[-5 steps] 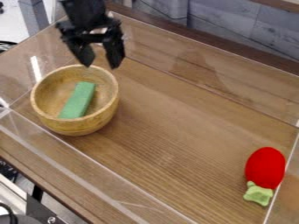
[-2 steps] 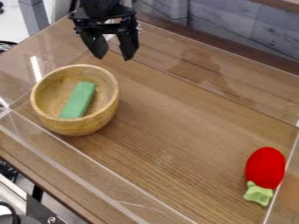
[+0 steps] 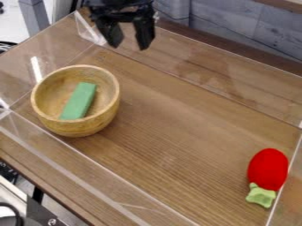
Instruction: Put the green stick in the brown bowl
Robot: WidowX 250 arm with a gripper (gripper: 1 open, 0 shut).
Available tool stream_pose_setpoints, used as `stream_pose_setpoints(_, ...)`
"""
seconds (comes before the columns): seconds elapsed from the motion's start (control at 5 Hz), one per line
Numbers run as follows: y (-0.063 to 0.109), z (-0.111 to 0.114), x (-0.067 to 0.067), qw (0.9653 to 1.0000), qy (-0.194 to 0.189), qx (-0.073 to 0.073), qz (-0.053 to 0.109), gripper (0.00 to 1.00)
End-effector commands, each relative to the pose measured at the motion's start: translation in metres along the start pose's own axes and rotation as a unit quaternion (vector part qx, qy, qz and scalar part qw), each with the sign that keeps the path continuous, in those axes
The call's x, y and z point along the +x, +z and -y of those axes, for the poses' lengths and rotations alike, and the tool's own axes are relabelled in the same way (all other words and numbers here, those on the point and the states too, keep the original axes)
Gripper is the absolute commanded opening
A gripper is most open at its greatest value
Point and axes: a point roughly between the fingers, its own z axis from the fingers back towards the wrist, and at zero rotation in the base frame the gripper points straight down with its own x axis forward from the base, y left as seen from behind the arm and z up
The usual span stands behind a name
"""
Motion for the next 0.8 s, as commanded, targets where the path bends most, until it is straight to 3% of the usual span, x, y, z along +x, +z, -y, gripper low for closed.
stream_pose_setpoints(0.0,0.009,0.0,-0.001,0.9994,-0.024,0.008,0.024,1.0)
stream_pose_setpoints(0.2,0.007,0.0,-0.008,0.9989,-0.038,0.009,0.027,1.0)
stream_pose_setpoints(0.4,0.003,0.004,0.005,0.9958,-0.089,0.002,0.021,1.0)
stream_pose_setpoints(0.6,-0.002,0.006,0.017,0.9906,-0.136,-0.006,0.014,1.0)
